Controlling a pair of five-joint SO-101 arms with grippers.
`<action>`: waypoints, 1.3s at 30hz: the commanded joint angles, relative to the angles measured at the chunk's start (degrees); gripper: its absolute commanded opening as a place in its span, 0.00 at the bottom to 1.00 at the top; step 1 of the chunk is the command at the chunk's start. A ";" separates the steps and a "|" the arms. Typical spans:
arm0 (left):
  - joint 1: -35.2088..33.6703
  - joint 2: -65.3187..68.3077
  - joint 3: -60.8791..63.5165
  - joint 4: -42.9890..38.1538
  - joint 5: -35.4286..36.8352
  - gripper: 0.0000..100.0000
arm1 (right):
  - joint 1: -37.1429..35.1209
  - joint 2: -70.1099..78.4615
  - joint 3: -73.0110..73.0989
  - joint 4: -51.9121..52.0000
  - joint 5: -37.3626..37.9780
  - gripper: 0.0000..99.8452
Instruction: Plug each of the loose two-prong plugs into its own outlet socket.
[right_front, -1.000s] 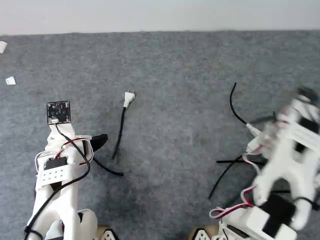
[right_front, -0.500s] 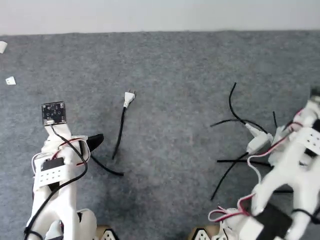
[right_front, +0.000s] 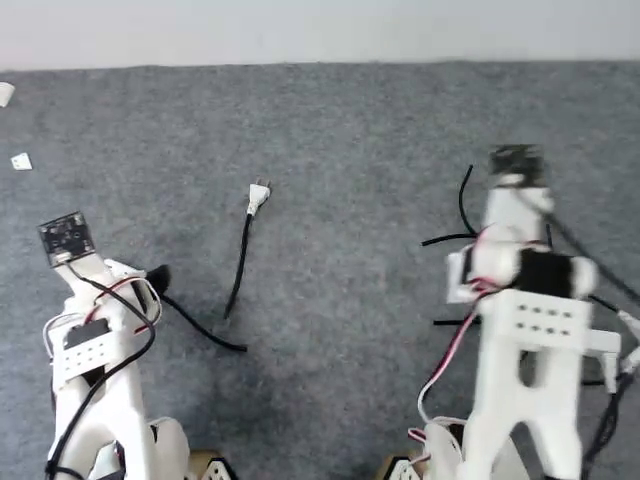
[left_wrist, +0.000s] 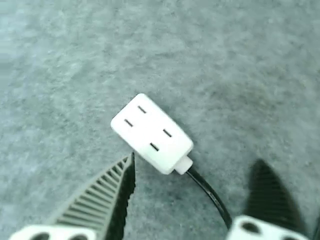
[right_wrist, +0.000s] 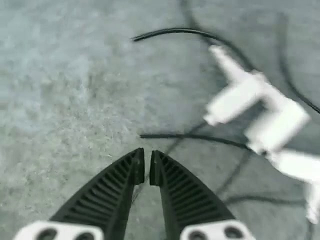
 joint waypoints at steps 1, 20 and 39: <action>-0.44 -0.70 -3.56 0.62 1.41 0.22 | -5.14 -1.80 10.99 -12.88 1.14 0.02; -3.60 44.40 -44.44 25.85 12.04 0.36 | -10.24 -1.80 16.70 -18.33 1.32 0.02; 10.55 17.85 -23.08 19.16 1.23 0.15 | -9.89 -1.80 28.31 -35.30 0.79 0.02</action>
